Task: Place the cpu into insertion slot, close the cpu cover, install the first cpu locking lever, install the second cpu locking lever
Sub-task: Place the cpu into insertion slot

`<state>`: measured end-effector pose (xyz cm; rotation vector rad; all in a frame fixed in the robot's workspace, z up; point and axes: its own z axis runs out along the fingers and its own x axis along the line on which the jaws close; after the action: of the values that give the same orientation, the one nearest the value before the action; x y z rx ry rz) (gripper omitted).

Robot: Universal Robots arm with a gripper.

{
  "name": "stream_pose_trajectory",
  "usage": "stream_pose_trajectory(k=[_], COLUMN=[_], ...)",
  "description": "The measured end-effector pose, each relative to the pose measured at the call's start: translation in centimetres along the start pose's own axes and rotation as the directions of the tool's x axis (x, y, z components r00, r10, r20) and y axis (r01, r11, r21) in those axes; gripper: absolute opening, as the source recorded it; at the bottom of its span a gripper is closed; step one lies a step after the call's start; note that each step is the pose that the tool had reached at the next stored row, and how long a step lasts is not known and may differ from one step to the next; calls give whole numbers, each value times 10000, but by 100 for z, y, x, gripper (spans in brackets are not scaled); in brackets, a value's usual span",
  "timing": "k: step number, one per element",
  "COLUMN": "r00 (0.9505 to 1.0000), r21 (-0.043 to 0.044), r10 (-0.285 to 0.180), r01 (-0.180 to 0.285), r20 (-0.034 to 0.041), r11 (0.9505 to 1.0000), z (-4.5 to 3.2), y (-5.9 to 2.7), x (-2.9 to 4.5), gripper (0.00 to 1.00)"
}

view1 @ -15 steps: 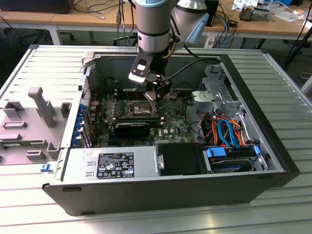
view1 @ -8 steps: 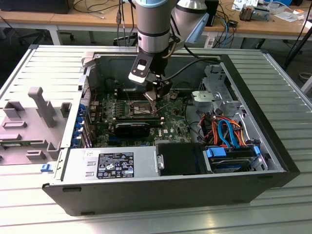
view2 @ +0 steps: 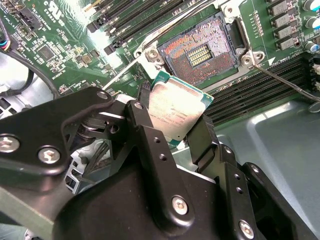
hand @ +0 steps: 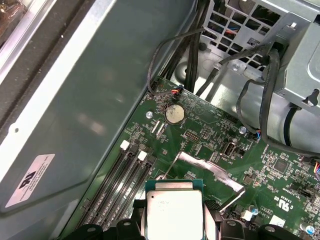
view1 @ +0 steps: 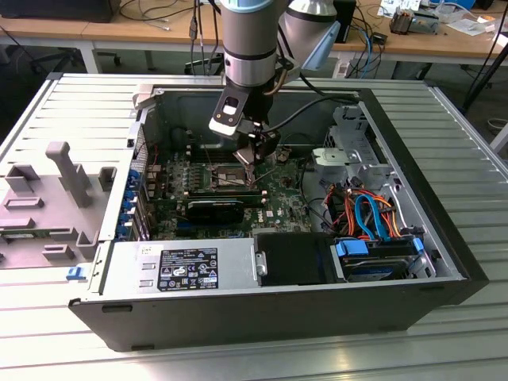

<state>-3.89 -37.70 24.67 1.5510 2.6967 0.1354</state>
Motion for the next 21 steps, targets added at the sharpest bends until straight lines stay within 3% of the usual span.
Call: stream_pose_trajectory(k=[21], r00=[9999], r21=[-3], r10=[166], r01=[-166], r20=[15], r11=[9999], z=[26], y=[-2], x=[-1], gripper=[54])
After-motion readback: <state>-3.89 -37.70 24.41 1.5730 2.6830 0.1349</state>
